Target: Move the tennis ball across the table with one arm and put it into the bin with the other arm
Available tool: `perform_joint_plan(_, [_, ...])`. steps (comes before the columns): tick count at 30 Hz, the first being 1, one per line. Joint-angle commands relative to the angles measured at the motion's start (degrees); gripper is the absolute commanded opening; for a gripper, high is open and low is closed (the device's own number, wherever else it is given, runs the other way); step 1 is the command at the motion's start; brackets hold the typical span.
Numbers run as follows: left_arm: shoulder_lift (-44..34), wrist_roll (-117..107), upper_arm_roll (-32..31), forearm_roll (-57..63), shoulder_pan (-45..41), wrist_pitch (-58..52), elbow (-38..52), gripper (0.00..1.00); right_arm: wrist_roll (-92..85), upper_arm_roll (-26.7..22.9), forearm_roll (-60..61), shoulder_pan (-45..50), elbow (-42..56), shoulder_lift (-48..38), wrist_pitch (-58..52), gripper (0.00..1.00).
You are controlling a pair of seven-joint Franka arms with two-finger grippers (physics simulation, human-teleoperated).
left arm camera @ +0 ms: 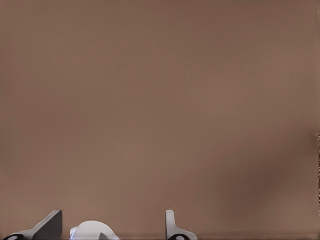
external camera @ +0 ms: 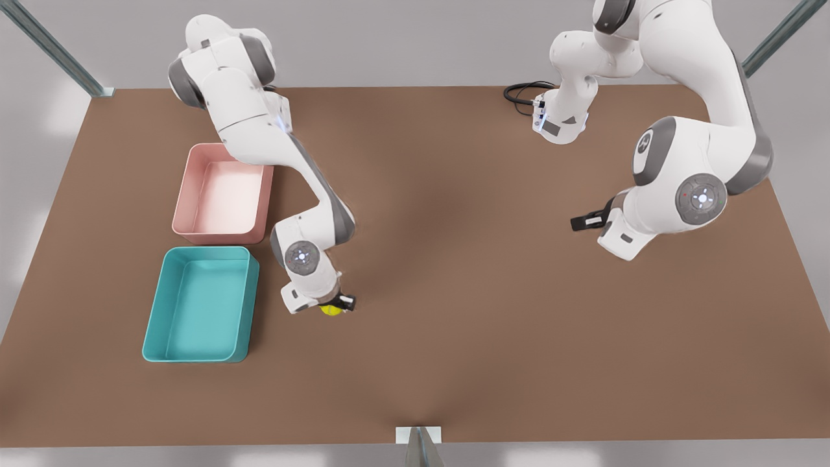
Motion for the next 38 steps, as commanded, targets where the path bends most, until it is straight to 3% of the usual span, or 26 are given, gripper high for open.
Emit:
perform_joint_plan(1, [-0.4, 0.0, -0.5, 0.2, -0.1, -1.9, 0.3, 1.0, -34.5, -0.1, -0.3, -4.7, 0.4, -0.6, -6.2, 0.63])
perform_joint_plan(5, [-0.3, 0.0, -1.3, 0.2, -0.6, -1.9, 0.2, 1.0, -53.8, -0.7, 0.4, -14.6, 2.1, -0.3, -8.2, 0.63])
perform_joint_plan(8, [0.3, 0.0, -1.6, 0.1, -0.4, 0.1, 0.1, 1.0, -68.7, -8.1, 0.8, -14.8, 4.0, 0.1, -10.0, 0.63])
perform_joint_plan(11, [0.6, 0.0, -2.0, 0.0, -0.7, 0.1, 0.0, 1.0, -71.3, -8.4, 1.0, -16.8, 3.7, 0.5, -10.0, 0.63])
perform_joint_plan(12, [0.6, 0.0, -2.6, 0.1, -0.6, 0.0, 0.0, 1.0, -72.0, -8.4, 1.0, -16.9, 3.6, 0.6, -10.0, 0.68])
perform_joint_plan(13, [0.7, 0.0, -2.7, 0.1, -0.5, 0.1, 0.0, 1.0, -72.0, -8.4, 1.6, -17.0, 3.5, 0.6, -10.0, 1.0])
perform_joint_plan(19, [0.7, 0.0, -2.8, 0.1, -0.5, 0.1, -0.1, 1.0, -71.5, -7.9, 7.7, -14.6, 7.0, 0.9, -12.1, 1.0])
perform_joint_plan(23, [0.6, 0.1, -3.5, 0.1, -0.4, 0.1, -0.2, 1.0, -62.2, -7.8, 7.7, -11.2, 16.1, -2.0, -27.6, 1.0])
perform_joint_plan(28, [0.4, 0.1, -3.5, 0.0, -0.2, -0.1, -0.2, 1.0, -41.1, -8.2, -0.1, -4.3, 16.5, -15.4, -50.3, 1.0])
perform_joint_plan(30, [0.4, 0.1, -3.5, 0.0, -0.2, -0.1, -0.2, 1.0, -40.2, -7.2, -7.2, -6.5, 13.8, -21.0, -50.4, 1.0])
perform_joint_plan(33, [0.4, 0.1, -3.6, 0.0, -0.2, -0.1, -0.2, 1.0, -36.8, -7.1, -7.1, -8.1, 8.9, -27.7, -49.4, 1.0])
perform_joint_plan(34, [0.4, 0.1, -3.6, 0.1, -0.3, -0.1, -0.4, 1.0, -36.8, -4.4, -6.3, -11.0, 6.6, -29.3, -48.1, 1.0])
perform_joint_plan(35, [0.5, 0.1, -3.6, 0.0, -0.3, 0.0, -0.5, 1.0, -36.8, -4.4, -6.1, -11.5, 0.0, -32.9, -43.2, 1.0])
perform_joint_plan(38, [0.5, 0.1, -3.6, 0.1, -0.3, 0.1, -0.6, 1.0, -36.8, -4.4, -4.6, -11.8, -0.4, -33.3, -43.1, 1.0])
